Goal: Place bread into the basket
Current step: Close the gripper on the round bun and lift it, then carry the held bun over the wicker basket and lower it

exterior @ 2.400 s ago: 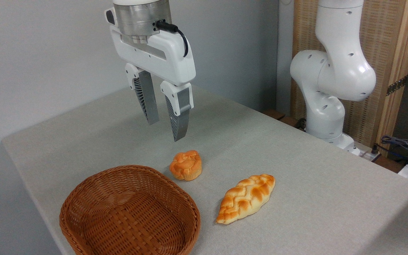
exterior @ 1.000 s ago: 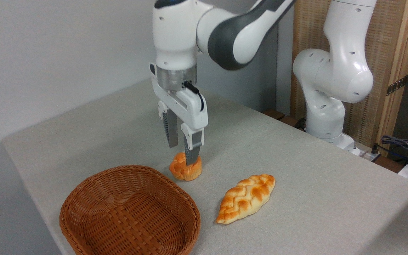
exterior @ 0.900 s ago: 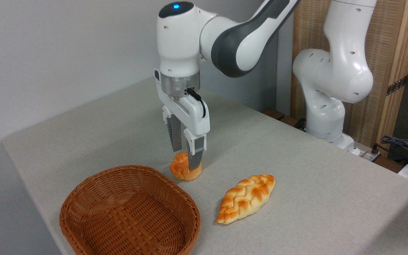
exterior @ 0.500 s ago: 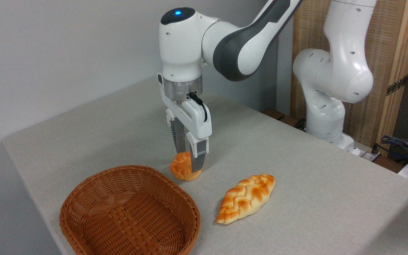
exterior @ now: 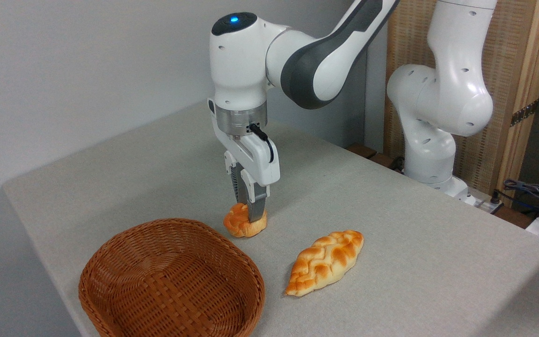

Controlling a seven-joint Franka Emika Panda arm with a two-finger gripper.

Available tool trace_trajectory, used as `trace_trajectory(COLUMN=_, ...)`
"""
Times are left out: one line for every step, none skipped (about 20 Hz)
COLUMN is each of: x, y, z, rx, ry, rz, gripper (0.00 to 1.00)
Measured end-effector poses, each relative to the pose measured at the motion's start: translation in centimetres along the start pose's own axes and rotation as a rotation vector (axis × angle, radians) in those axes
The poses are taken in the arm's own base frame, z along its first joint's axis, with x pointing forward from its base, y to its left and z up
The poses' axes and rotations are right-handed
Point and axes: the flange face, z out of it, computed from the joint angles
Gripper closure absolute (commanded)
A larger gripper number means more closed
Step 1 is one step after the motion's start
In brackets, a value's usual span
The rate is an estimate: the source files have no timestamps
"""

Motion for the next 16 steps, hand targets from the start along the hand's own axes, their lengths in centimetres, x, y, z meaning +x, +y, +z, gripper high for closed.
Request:
trace_trajectory(x=0.0, y=0.0, z=-0.1, rx=0.001, ry=0.001, rz=0.0, gripper=0.68)
trace_trajectory(x=0.1, y=-0.1, z=-0.3, rx=0.001, ry=0.002, rz=0.001, gripper=0.68)
trace_trajectory(x=0.2, y=-0.1, z=-0.5, rx=-0.002, ry=-0.001, rz=0.001, gripper=0.69)
trace_trajectory(x=0.3, y=-0.1, z=-1.1, rx=-0.017, ry=-0.013, rz=0.002, gripper=0.69)
trace_trajectory(x=0.7, y=-0.3, z=-2.2, rx=-0.036, ry=-0.028, rz=0.005, gripper=0.69)
trace_trajectory(x=1.2, y=-0.5, z=-3.7, rx=-0.053, ry=-0.042, rz=0.007, gripper=0.69)
trace_trajectory(x=1.7, y=-1.1, z=-5.4, rx=-0.067, ry=-0.051, rz=0.008, gripper=0.68)
trace_trajectory(x=2.3, y=-1.9, z=-7.2, rx=-0.074, ry=-0.053, rz=0.004, gripper=0.68)
trace_trajectory(x=2.7, y=-3.0, z=-9.0, rx=-0.076, ry=-0.051, rz=-0.005, gripper=0.68)
trace_trajectory(x=2.9, y=-3.7, z=-9.8, rx=-0.075, ry=-0.048, rz=-0.012, gripper=0.68)
trace_trajectory(x=3.3, y=-5.1, z=-11.1, rx=-0.066, ry=-0.038, rz=-0.024, gripper=0.68)
trace_trajectory(x=3.9, y=-6.5, z=-12.2, rx=-0.054, ry=-0.027, rz=-0.034, gripper=0.67)
trace_trajectory(x=4.6, y=-7.8, z=-12.9, rx=-0.04, ry=-0.018, rz=-0.04, gripper=0.67)
trace_trajectory(x=5.1, y=-8.4, z=-13.2, rx=-0.033, ry=-0.013, rz=-0.041, gripper=0.62)
trace_trajectory(x=6.1, y=-9.4, z=-13.3, rx=-0.022, ry=-0.009, rz=-0.041, gripper=0.57)
trace_trajectory(x=6.7, y=-10.0, z=-13.3, rx=-0.018, ry=-0.008, rz=-0.04, gripper=0.51)
